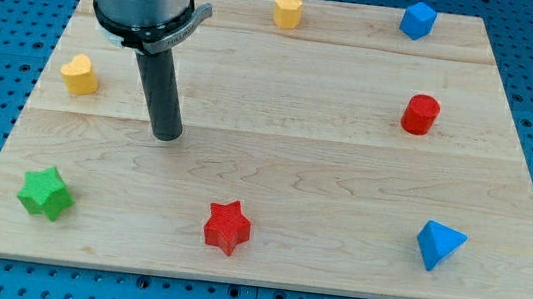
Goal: Arrange the cube and red circle diagonally
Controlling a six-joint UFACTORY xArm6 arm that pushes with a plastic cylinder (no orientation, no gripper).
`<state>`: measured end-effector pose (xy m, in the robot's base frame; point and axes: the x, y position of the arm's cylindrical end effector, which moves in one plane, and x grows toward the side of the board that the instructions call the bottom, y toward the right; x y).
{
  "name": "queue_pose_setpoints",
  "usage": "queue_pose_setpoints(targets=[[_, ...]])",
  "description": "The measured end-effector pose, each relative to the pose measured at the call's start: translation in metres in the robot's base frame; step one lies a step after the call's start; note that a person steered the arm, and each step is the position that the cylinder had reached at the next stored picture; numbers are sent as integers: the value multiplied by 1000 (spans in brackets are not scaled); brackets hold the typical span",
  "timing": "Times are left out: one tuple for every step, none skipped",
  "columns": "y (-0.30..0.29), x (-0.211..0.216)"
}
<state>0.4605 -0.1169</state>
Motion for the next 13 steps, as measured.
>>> queue_pose_setpoints(targets=[[9, 5], [29, 12], [97, 14], [184, 7], [233, -28], [265, -43], [291, -42], [324, -28], [399, -87], [431, -157], [429, -231], [404, -269], [360, -269]])
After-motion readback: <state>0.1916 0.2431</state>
